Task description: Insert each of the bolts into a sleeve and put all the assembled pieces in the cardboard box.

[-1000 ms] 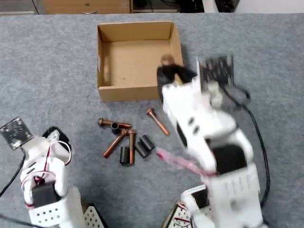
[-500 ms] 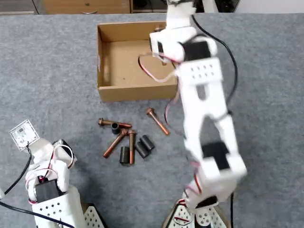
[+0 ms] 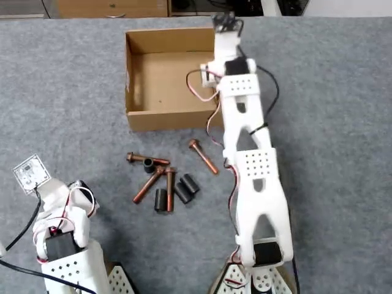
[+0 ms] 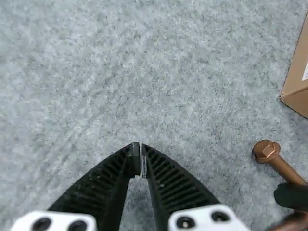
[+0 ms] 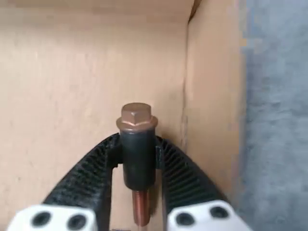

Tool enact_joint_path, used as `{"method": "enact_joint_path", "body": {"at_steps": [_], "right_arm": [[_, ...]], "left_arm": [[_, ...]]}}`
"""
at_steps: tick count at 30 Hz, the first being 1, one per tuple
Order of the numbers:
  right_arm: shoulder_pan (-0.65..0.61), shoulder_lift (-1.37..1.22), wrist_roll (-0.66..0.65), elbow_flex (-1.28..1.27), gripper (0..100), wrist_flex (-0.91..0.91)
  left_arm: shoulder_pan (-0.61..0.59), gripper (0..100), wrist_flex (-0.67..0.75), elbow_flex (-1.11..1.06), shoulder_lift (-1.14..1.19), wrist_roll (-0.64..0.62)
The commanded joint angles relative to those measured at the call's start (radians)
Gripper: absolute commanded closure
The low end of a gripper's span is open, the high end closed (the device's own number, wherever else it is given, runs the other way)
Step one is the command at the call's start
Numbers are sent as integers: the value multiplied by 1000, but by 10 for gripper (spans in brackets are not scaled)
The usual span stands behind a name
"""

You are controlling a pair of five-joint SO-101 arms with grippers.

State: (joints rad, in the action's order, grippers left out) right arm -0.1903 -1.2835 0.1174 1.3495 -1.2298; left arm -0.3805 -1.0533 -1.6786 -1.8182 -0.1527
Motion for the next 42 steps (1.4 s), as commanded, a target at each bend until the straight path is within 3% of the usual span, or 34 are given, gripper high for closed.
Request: {"method": "enact_joint_path", "body": {"at_steps": [1, 5, 10, 12, 21, 33, 42], "right_arm": [[10, -64, -29, 189, 995, -66], [8, -105, -29, 318, 978, -141], [7, -91, -29, 312, 795, -196], [7, -87, -29, 312, 769, -209], [-5, 67, -28, 317, 785, -305], [-133, 527, -28, 315, 785, -548], [-145, 880, -21, 312, 786, -557]], "left_arm": [[-3, 981, -8, -11, -2, -3], [-3, 981, -6, -11, -2, -3], [-3, 981, -6, -11, -2, -3], [-3, 981, -6, -11, -2, -3], [-3, 981, -3, -11, -2, -3], [-3, 981, -2, -11, -2, -3], [-3, 981, -2, -11, -2, -3]]}}
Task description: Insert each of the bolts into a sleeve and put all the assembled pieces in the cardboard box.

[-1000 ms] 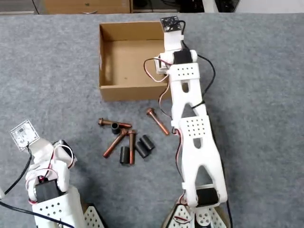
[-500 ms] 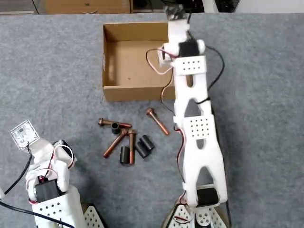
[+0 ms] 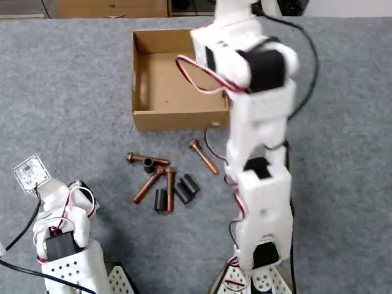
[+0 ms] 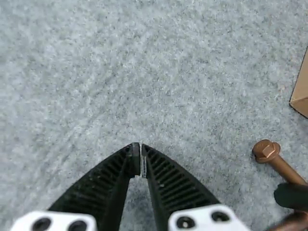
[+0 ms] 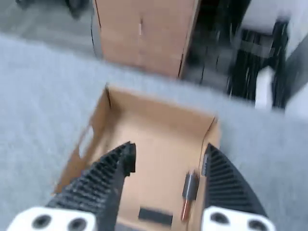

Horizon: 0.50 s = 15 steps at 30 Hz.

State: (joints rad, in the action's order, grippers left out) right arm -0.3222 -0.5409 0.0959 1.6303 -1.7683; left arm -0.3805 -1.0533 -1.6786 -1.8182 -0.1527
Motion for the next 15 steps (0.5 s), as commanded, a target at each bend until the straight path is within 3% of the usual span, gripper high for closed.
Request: {"method": "enact_joint_path", "body": {"at_steps": [1, 7, 15], "right_arm": [[-12, 168, 0, 31, 786, -18], [-8, 352, -6, -42, 786, -20], [-12, 789, -6, -524, 786, -20]], "left_arm": [[-3, 981, -2, -11, -2, -3], [-3, 981, -2, -11, -2, -3], [-3, 981, -2, -11, -2, -3]]}}
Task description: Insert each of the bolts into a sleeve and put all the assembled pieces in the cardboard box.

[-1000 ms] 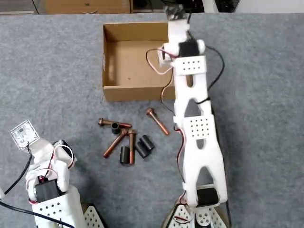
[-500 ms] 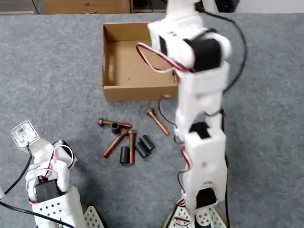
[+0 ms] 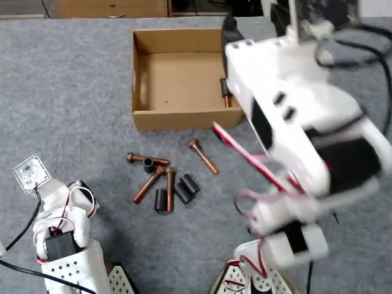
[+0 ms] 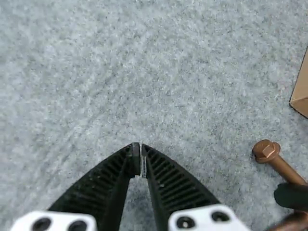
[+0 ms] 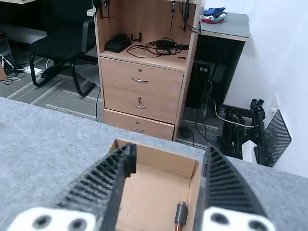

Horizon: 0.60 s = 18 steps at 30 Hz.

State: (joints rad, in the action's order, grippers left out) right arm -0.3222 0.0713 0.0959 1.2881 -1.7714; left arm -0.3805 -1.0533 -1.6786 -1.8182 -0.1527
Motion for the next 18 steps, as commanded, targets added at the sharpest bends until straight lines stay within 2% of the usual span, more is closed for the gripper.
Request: {"method": "enact_joint_path", "body": {"at_steps": [1, 6, 8, 13, 18], "right_arm": [[-12, 243, -6, -266, 786, -15], [-13, 513, -11, -816, 786, -9], [-15, 576, -55, -1056, 786, 29], [-54, 659, -172, -1564, 786, 262], [-174, 710, -161, -1863, 786, 457]], "left_arm": [[-3, 981, -2, -11, -2, -3], [-2, 981, -5, -11, -2, -3], [-2, 981, -6, -11, -2, -3], [-2, 981, -6, -11, -2, -3], [-2, 981, -6, -11, -2, -3]]}}
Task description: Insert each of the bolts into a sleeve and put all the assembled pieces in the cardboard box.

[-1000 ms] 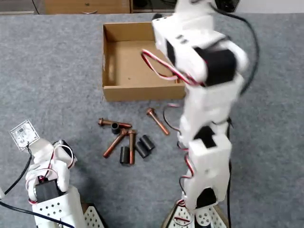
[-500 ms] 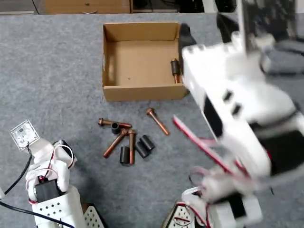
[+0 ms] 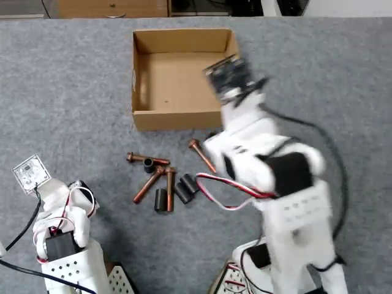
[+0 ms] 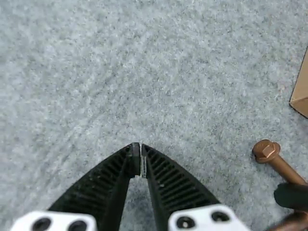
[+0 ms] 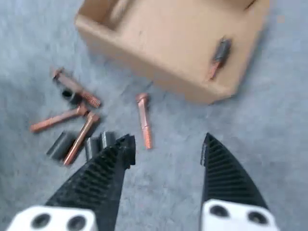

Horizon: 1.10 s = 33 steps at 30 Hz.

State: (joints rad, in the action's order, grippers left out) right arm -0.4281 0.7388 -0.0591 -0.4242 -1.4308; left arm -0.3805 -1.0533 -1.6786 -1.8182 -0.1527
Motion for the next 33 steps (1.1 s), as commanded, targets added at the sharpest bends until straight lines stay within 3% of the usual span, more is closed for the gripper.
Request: {"method": "enact_joint_path", "body": {"at_steps": [1, 8, 13, 21, 33], "right_arm": [[-97, 45, -6, -194, 786, 150], [-166, 41, 9, -452, 797, 377], [-180, 41, 14, -565, 935, 503], [-180, -15, 15, -570, 885, 537], [-180, -559, 15, -269, 885, 462]], "left_arm": [[-3, 981, -6, -11, -2, -3], [-8, 981, -5, -11, -2, -3], [-6, 981, -5, -11, -2, -3], [-3, 981, -5, -11, -2, -5], [-3, 981, -5, -11, -2, -5]]}}
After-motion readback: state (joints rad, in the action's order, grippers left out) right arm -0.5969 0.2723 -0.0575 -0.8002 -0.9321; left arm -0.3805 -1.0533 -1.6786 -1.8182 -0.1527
